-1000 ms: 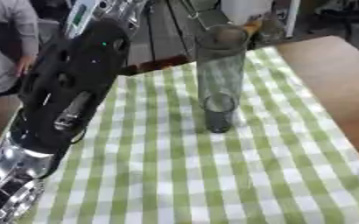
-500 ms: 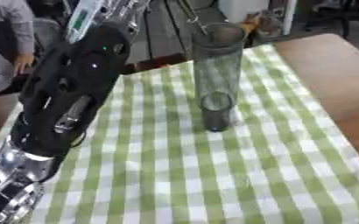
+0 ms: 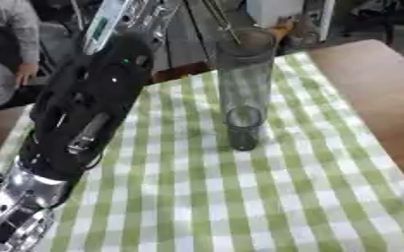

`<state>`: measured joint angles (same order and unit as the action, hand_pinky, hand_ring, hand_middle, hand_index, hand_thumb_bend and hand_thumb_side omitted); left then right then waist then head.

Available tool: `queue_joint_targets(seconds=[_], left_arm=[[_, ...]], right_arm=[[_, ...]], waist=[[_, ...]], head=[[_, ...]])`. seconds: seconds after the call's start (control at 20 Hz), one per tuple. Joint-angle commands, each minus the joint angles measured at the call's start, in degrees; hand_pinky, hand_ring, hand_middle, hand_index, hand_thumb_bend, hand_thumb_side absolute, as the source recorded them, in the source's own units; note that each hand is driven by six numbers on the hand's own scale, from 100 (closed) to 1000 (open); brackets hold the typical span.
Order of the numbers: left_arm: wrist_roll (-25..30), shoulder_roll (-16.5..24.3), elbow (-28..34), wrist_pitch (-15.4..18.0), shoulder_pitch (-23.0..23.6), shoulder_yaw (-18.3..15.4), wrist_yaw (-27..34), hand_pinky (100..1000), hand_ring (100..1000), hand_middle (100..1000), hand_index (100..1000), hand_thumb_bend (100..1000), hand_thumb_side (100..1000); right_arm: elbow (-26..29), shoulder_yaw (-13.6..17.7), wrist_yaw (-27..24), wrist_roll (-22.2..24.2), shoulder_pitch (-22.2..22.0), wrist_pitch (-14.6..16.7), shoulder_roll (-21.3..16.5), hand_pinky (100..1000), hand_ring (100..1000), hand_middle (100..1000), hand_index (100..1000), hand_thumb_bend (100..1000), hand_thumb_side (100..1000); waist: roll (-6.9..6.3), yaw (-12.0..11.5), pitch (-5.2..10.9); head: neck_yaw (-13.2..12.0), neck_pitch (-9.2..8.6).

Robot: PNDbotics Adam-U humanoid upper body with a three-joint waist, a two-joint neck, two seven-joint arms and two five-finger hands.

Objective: Arrange flowers into the vase.

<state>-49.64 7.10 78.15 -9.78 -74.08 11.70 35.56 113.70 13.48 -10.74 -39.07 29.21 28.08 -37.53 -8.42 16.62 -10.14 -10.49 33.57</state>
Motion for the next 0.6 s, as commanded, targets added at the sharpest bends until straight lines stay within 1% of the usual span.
queue_joint_targets(seconds=[0.05,0.35,0.6], left_arm=[[0.7,0.8,0.2,-0.7,-0.8,0.2,-1.7,100,100,100,100,355,100],[1.5,0.6,-0.7,-1.2,0.1,0.2,-4.0,100,100,100,100,358,100],[2.0,0.5,-1.1,-0.3,0.1,0.2,-4.1,100,100,100,100,352,100]], right_arm=[[0.9,0.8,-0.4,-1.0,0.7,0.6,-0.7,705,789,827,886,100,1000],[0.9,0.9,-0.5,-1.1,0.7,0.5,-0.4,704,787,827,886,100,1000],[0.9,0.9,-0.6,-1.0,0.8,0.5,-0.2,704,786,827,886,100,1000]], waist=[[0.51,0.1,0.69],[0.56,0.2,0.46],[0.53,0.4,0.08]], head=[[-0.4,-0.61],[-0.4,-0.66],[-0.7,-1.06]])
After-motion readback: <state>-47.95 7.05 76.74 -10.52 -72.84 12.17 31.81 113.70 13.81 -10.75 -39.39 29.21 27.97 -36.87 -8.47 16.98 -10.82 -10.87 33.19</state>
